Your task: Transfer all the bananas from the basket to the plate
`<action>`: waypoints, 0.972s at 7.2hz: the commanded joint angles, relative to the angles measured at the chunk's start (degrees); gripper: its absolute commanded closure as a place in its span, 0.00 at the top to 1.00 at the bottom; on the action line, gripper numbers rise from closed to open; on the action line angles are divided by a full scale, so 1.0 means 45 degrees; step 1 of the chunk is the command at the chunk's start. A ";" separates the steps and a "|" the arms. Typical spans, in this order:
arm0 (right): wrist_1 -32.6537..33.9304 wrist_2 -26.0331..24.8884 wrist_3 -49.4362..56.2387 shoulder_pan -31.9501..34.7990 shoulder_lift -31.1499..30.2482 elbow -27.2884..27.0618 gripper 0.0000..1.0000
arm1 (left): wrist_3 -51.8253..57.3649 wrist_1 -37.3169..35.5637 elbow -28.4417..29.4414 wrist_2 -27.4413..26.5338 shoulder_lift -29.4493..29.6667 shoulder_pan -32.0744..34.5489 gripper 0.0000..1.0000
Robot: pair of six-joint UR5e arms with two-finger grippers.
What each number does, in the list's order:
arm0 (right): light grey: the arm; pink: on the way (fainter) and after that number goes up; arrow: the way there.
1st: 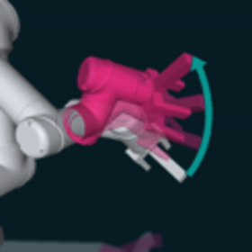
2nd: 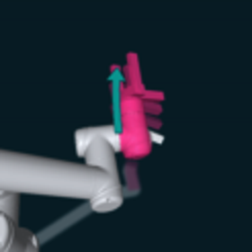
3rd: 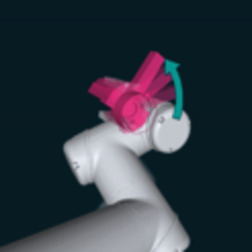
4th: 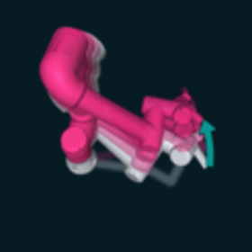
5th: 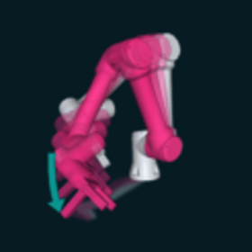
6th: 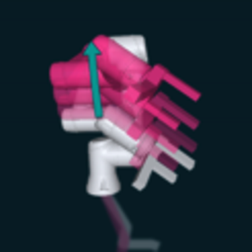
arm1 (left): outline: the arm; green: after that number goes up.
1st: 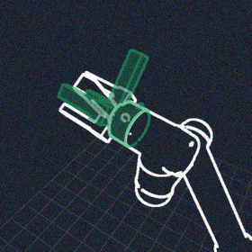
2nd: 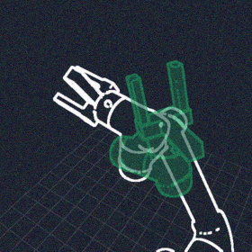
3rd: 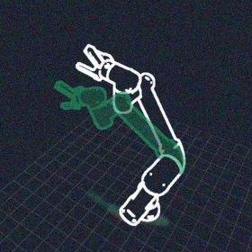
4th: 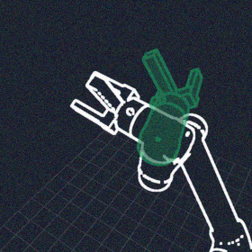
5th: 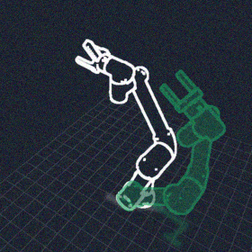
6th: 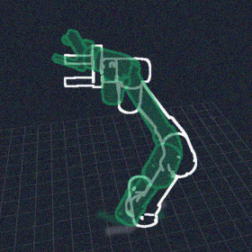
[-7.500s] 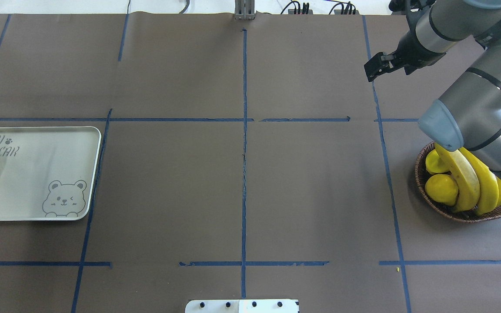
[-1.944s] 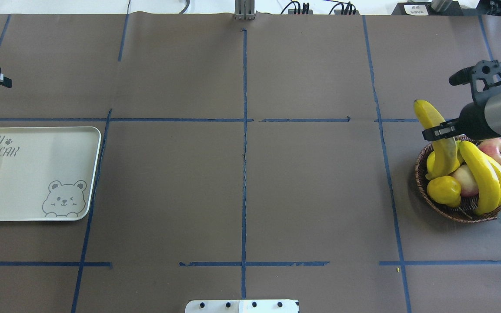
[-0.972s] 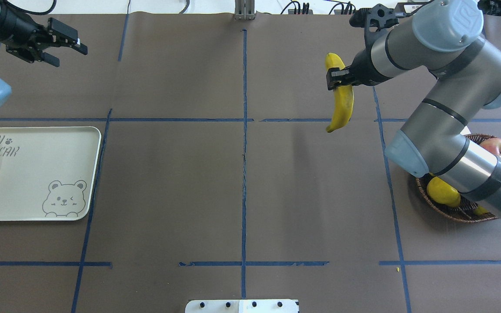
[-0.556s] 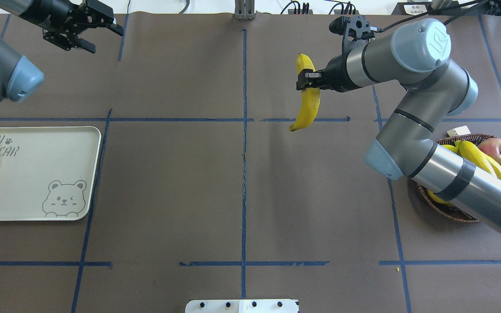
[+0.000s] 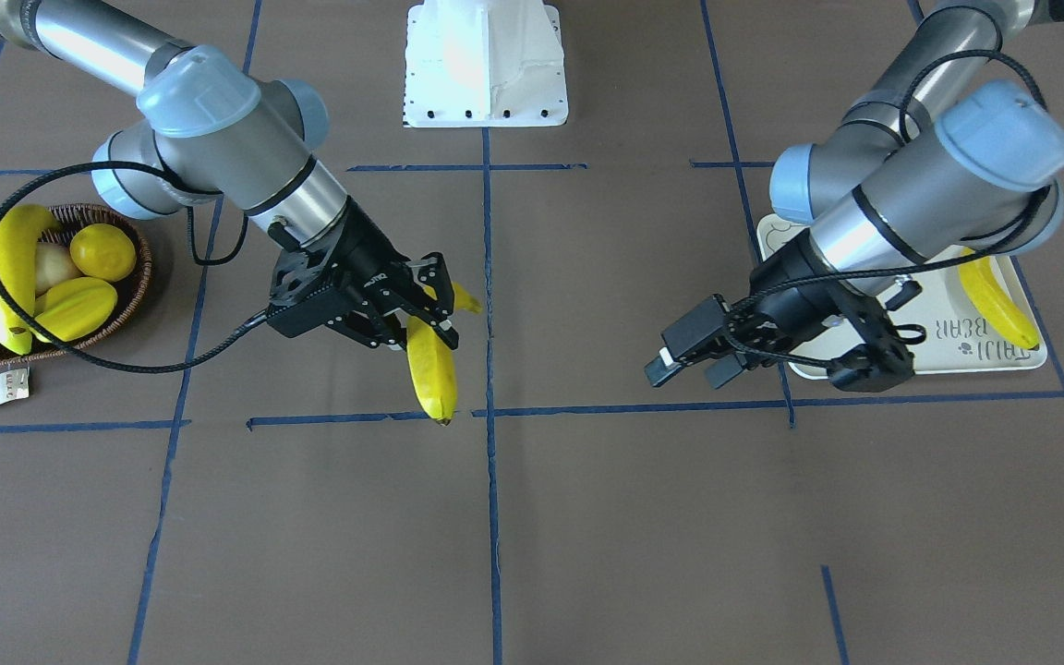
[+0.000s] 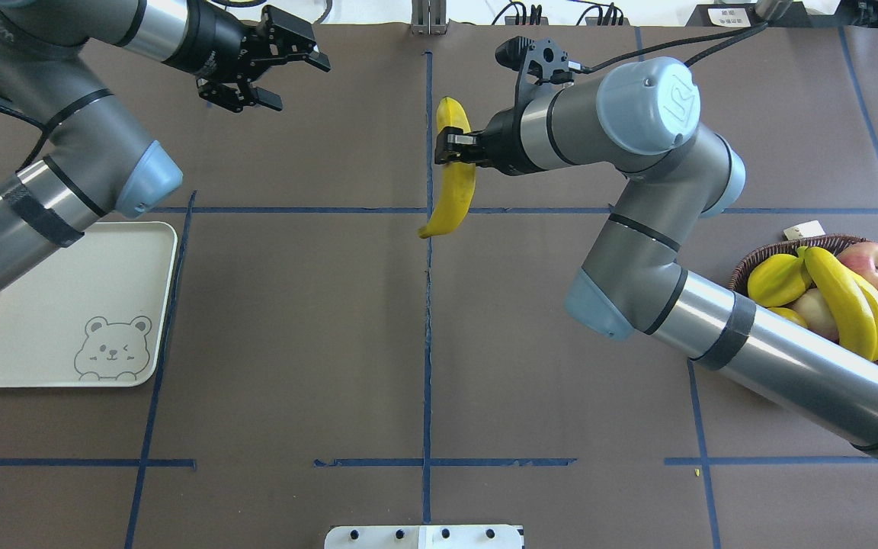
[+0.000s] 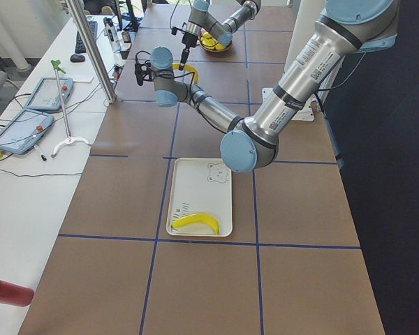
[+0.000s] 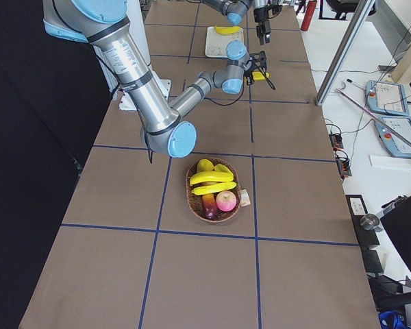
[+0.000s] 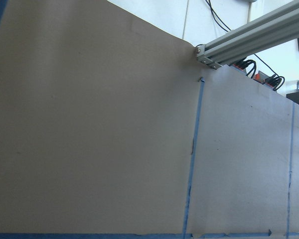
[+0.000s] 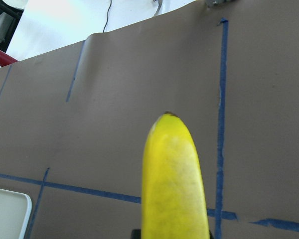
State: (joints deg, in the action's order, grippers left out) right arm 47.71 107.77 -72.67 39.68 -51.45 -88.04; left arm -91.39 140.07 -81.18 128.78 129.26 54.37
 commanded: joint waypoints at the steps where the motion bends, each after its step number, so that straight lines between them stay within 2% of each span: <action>1: -0.1337 -0.0296 -0.0819 -0.0456 0.0281 0.0325 0.02 | -0.0996 0.0065 0.0051 -0.0160 0.0609 -0.0420 0.99; 3: -0.1404 -0.0998 -0.0997 -0.0789 0.0475 0.0327 0.02 | -0.1350 0.0085 0.0071 -0.0374 0.0806 -0.0792 0.94; 4: -0.1539 -0.1077 -0.1057 -0.0809 0.0476 0.0346 0.02 | -0.1429 0.0104 0.0071 -0.0588 0.0826 -0.1121 0.83; 5: -0.2043 -0.1136 -0.1193 -0.0829 0.0457 0.0347 0.02 | -0.1430 0.0123 0.0071 -0.0668 0.0827 -0.1318 0.81; 7: -0.2068 -0.1195 -0.1331 -0.0848 0.0476 0.0347 0.02 | -0.1430 0.0143 0.0071 -0.0823 0.0827 -0.1631 0.81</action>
State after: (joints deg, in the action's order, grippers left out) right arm 38.73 102.52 -78.40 35.91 -49.34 -86.49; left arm -97.80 140.71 -80.86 125.61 132.96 47.83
